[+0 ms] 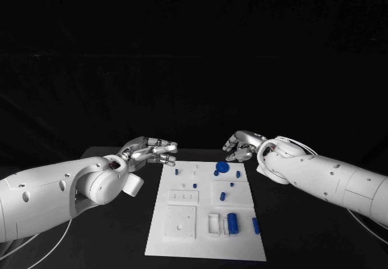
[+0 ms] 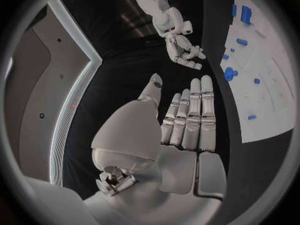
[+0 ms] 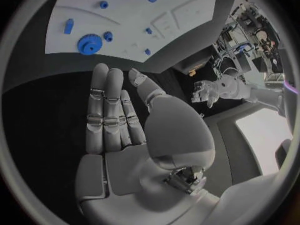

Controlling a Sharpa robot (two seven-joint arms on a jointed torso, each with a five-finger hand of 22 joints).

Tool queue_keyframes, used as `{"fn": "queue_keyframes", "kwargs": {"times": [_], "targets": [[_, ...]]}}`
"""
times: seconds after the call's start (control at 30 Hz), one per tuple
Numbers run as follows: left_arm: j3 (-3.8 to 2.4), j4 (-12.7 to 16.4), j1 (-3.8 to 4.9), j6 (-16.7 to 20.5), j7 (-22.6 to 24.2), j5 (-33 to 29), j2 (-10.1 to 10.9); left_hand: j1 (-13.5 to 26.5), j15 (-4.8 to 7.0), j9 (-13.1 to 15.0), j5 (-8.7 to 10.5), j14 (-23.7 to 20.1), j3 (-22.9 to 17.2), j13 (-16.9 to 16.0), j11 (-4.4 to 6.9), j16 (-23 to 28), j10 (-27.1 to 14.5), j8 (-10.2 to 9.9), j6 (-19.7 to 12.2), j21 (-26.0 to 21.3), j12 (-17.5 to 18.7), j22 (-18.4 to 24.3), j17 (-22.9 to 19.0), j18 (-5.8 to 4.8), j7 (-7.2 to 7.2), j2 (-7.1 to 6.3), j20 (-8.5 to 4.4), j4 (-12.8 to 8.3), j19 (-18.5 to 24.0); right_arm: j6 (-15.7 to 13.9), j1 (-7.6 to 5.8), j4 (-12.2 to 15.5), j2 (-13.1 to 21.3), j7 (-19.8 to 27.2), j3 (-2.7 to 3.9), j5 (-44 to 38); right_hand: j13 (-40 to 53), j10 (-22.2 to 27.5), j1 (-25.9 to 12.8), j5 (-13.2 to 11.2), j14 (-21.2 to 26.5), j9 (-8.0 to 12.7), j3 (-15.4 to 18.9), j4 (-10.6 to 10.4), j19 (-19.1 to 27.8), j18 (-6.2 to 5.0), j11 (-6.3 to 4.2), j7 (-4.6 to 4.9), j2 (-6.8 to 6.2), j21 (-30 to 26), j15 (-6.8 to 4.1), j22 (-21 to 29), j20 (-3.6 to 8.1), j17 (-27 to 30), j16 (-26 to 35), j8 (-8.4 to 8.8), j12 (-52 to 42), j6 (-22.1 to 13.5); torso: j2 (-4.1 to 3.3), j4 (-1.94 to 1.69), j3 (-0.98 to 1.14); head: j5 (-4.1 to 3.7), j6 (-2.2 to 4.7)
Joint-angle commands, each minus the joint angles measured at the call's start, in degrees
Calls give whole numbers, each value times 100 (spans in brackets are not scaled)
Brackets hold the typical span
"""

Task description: Assemble the parts on the task board

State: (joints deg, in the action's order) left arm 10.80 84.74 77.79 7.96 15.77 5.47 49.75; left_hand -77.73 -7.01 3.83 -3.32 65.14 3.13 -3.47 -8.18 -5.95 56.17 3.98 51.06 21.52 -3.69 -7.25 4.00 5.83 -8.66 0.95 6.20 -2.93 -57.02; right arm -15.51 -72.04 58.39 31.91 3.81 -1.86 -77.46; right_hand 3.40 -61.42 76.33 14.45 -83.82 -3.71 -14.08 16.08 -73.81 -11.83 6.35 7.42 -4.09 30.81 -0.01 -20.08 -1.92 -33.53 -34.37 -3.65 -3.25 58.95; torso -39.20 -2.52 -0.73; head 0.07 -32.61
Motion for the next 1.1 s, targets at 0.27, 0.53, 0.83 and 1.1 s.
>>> {"fn": "queue_keyframes", "kwargs": {"times": [0.27,0.53,0.83,1.1], "targets": [[-7,141,24,-305,-2,229,-9,18,-102,-14,0,-214,-87,-1,23,239,-86,17,-158,-533,24,315,-9,80,23,-58,128,38,-11,217,-6,63,-120,-679,-1,-1534,-4,92,-93,-175,-40,-2,-465,-36,-87,-166,-31,-81,-213,139,5,-318,-43,-132,-463,12,-5,111,-250,-100,-42,-112,81],[-51,169,26,-231,-14,432,-8,81,-166,-15,2,-353,-120,-1,-55,240,-68,14,-193,-649,24,313,-9,75,-54,-115,177,146,64,351,-2,-6,-217,-753,-21,-1894,-7,248,-59,-281,-61,-2,-522,-125,-28,-317,-72,-135,-300,-10,-4,-380,-252,88,-274,13,-4,107,-365,-104,-44,-120,106],[-66,169,26,-211,-1,478,-37,92,-168,-16,23,-353,-179,-2,-83,236,-63,16,-210,-708,23,306,-6,69,-80,-189,183,276,68,441,32,-25,-272,-772,-37,-2036,-6,237,-45,-321,-49,0,-560,-156,-63,-317,-58,-138,-319,-75,1,-451,-242,87,-307,13,-4,124,-435,-107,-41,-90,103],[-69,203,25,-215,-5,483,-59,85,-161,-17,27,-326,-200,-1,-99,235,-63,13,-231,-734,23,306,-4,56,-99,-216,177,318,65,409,75,-56,-330,-815,-41,-2112,4,-214,-197,-402,-40,-5,-804,-18,-29,-280,-82,-101,-277,-25,-24,-649,-147,31,-377,10,-5,273,-517,-154,-46,-105,137]]}}
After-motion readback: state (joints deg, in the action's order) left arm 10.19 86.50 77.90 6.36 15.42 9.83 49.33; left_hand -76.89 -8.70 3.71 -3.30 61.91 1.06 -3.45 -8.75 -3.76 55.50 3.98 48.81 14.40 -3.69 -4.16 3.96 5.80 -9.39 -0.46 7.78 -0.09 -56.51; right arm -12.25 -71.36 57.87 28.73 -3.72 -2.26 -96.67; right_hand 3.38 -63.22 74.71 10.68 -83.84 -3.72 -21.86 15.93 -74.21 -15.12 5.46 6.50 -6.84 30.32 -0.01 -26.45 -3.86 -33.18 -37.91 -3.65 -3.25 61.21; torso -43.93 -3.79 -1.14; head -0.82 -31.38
